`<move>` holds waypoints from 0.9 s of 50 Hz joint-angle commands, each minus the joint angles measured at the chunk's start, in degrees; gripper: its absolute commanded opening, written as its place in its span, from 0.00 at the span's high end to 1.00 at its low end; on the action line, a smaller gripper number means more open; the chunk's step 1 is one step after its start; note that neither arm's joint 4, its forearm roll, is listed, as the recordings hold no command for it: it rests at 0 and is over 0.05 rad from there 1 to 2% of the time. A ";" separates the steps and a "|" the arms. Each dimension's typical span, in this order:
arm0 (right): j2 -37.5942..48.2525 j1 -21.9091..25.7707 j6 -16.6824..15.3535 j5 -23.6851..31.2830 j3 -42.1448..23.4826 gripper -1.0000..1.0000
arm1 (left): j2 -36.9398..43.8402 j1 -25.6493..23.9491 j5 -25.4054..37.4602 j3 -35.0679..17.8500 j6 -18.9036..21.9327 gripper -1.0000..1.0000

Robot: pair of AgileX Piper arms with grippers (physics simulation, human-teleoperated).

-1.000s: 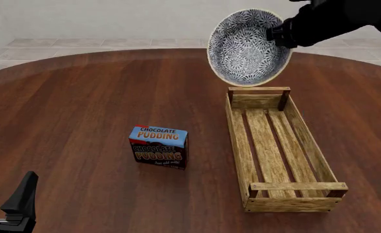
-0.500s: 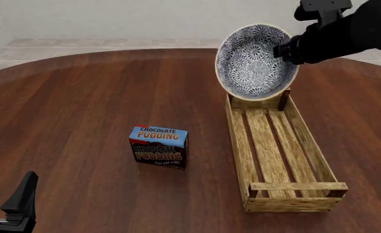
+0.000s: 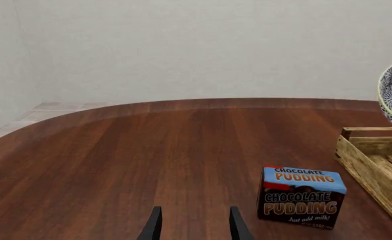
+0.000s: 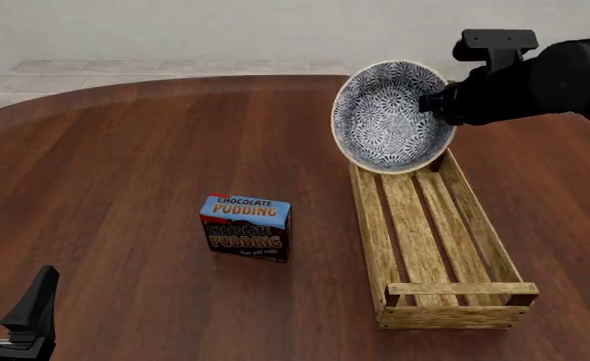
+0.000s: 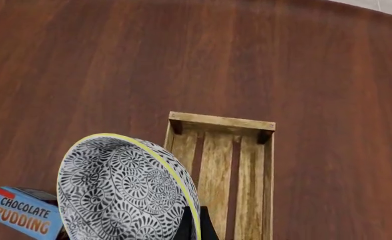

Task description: Pick up the bowl on the left and put it in the tray.

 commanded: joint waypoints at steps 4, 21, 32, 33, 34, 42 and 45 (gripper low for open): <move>-0.33 -1.00 2.03 -2.73 3.24 1.00 | 0.00 -0.01 0.00 0.00 0.00 0.00; -1.83 -2.39 3.59 -3.75 5.60 1.00 | -0.01 0.01 0.00 0.00 -0.01 0.00; -1.59 -3.89 5.77 -5.80 8.06 1.00 | 0.01 0.00 0.00 0.00 -0.01 0.00; -1.51 -3.92 5.89 -5.92 8.22 1.00 | -0.01 0.01 0.00 0.00 0.01 0.00; -1.49 -4.04 5.99 -6.08 8.41 1.00 | 0.01 -0.01 0.00 0.00 0.01 0.00; -1.49 -4.40 7.63 -7.25 9.95 1.00 | 0.00 0.00 0.00 0.00 -0.01 0.00; -1.66 -3.86 8.40 -8.06 11.33 1.00 | 0.00 0.00 0.00 0.00 -0.01 0.00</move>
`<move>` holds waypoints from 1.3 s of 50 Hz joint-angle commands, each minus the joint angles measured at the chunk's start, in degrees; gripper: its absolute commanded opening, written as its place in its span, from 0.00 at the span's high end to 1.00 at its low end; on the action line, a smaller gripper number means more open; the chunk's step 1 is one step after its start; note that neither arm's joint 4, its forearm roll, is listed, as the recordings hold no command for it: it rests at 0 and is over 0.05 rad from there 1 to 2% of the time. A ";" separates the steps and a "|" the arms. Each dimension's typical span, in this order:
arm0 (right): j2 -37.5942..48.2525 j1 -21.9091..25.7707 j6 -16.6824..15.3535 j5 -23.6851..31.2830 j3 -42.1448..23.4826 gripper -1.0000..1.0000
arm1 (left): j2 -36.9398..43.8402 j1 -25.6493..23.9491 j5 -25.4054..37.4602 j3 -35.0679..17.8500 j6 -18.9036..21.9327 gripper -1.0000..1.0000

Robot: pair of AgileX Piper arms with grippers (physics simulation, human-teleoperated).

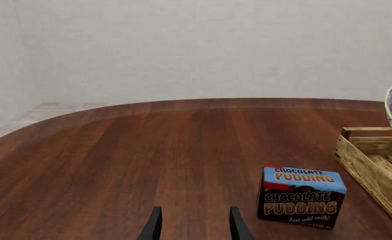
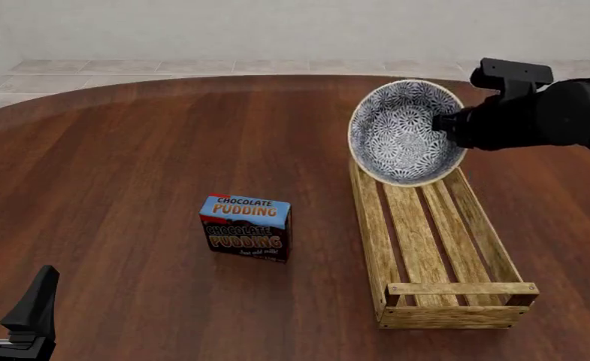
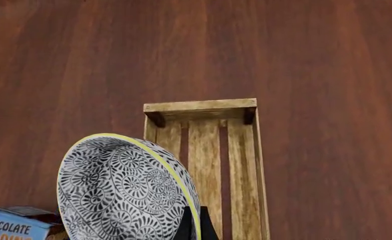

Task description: Pick up the bowl on the left and put it in the tray.

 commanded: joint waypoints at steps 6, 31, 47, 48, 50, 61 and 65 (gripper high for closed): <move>-0.29 -0.14 3.19 -2.85 3.78 1.00 | 0.00 0.01 0.00 0.00 0.00 0.00; -1.15 0.01 7.78 -5.69 7.82 1.00 | 0.00 0.00 0.00 0.00 0.01 0.00; 0.49 -1.02 8.57 -8.51 9.72 1.00 | -0.01 0.00 0.00 0.00 -0.01 0.00; 0.58 -0.81 8.77 -8.62 9.83 1.00 | -0.01 0.00 0.00 0.00 0.00 0.00; 0.66 -1.01 8.63 -8.62 9.75 1.00 | -0.01 0.00 0.00 0.00 0.00 0.00; 0.47 -1.52 9.15 -8.68 9.80 1.00 | 0.00 0.00 0.00 0.00 0.01 0.00; 0.43 -1.28 9.86 -9.33 10.63 1.00 | 0.01 0.00 0.00 0.00 0.00 0.00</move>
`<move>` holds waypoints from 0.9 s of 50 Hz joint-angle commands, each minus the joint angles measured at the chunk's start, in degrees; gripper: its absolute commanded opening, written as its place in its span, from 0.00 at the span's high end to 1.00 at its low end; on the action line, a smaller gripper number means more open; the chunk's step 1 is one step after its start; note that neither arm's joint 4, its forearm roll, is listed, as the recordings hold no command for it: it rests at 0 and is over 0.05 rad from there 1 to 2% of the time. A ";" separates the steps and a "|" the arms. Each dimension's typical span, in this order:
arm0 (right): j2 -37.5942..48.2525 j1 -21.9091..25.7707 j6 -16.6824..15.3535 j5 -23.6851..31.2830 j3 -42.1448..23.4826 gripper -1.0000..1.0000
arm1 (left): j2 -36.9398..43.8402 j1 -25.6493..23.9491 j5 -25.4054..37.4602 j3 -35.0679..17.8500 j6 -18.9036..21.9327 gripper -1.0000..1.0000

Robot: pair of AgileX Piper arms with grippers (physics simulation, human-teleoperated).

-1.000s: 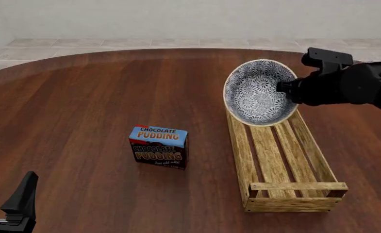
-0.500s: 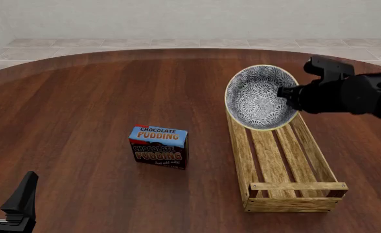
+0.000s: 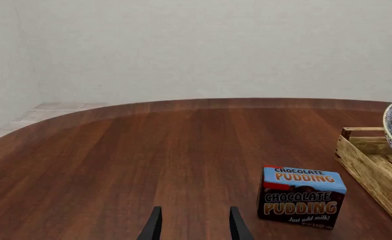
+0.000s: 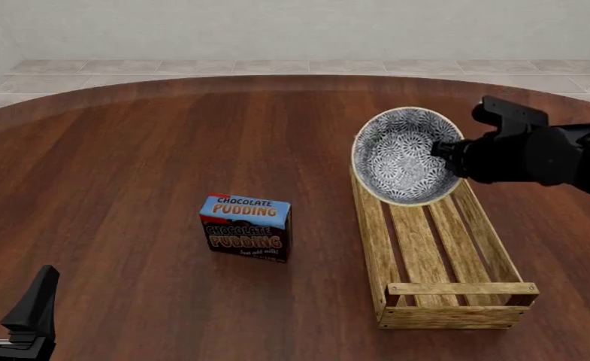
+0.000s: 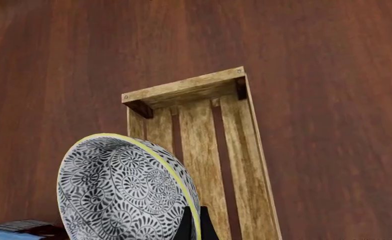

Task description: Pick up the bowl on the left and put it in the tray.

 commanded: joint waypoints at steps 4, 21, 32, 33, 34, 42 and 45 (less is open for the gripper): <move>0.10 -0.84 1.14 -1.44 0.95 1.00 | -0.01 0.00 0.00 0.00 -0.01 0.00; 0.61 -4.75 3.73 -4.03 2.76 1.00 | 0.01 0.00 0.00 0.00 0.01 0.00; 0.27 -5.74 4.57 -5.54 4.84 1.00 | 0.00 0.00 0.00 0.00 0.00 0.00; 0.35 -5.73 4.57 -5.70 4.99 1.00 | 0.00 0.00 0.00 0.00 0.01 0.00; 0.56 -6.22 4.58 -5.98 5.14 1.00 | 0.00 0.01 0.00 0.00 0.01 0.00; 1.94 -6.51 5.45 -7.99 6.26 1.00 | 0.00 -0.01 0.00 0.00 0.01 0.00; 3.30 -6.82 5.84 -9.44 6.80 1.00 | -0.01 0.01 0.00 0.00 -0.01 0.00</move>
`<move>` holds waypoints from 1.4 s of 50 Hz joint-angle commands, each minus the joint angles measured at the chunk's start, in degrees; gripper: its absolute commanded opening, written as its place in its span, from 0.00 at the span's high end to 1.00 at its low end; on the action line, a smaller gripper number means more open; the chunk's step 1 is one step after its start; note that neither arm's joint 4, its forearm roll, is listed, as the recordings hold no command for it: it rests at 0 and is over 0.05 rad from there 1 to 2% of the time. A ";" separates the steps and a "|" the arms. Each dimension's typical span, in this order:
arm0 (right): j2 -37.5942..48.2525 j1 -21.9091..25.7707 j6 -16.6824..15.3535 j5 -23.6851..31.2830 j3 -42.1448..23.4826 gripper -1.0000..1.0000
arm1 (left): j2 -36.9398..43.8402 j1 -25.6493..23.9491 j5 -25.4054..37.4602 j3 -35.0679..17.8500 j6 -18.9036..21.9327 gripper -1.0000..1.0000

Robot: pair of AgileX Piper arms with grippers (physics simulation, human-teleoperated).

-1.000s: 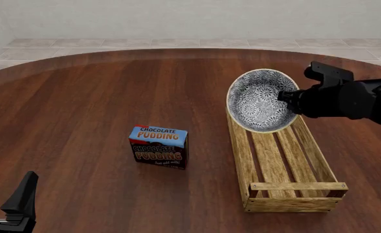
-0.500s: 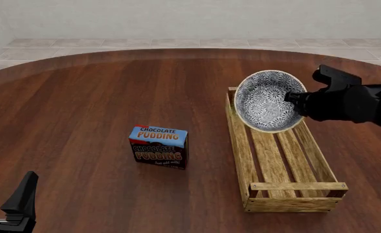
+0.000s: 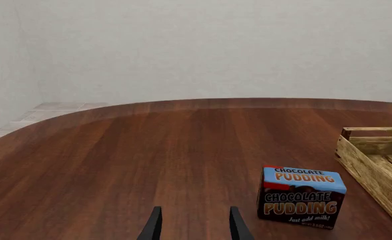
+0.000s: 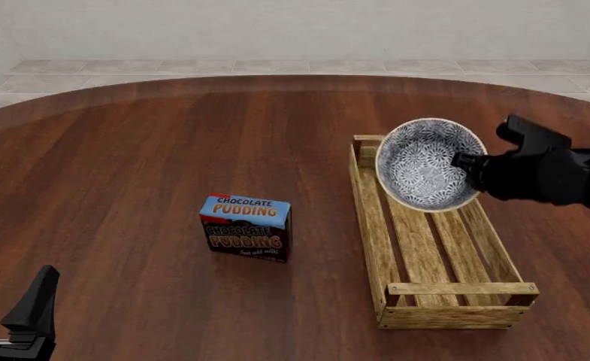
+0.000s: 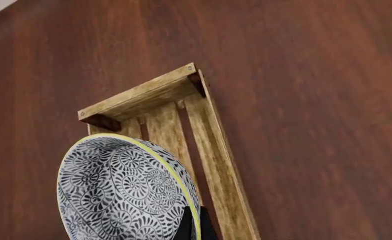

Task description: Pick up the bowl on the left and put it in the tray.

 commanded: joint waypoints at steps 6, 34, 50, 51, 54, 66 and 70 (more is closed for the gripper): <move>2.84 -0.72 3.09 -5.86 3.55 1.00 | 0.00 0.00 0.00 0.00 -0.01 0.00; 8.65 1.10 8.72 -13.92 8.53 1.00 | 0.00 0.01 0.00 0.00 0.00 0.00; 10.72 1.47 8.96 -15.25 8.38 1.00 | 0.00 0.00 0.00 0.00 0.00 0.00; 10.72 1.47 8.96 -15.25 8.38 1.00 | -0.01 0.01 0.00 0.00 -0.01 0.00; 10.72 1.47 8.96 -15.25 8.38 1.00 | 0.02 0.01 0.00 0.00 0.01 0.00; 10.72 1.47 8.96 -15.25 8.38 1.00 | -0.01 0.01 0.00 0.00 -0.01 0.00; 10.72 1.47 8.96 -15.25 8.38 1.00 | 0.00 0.00 0.00 0.00 -0.01 0.00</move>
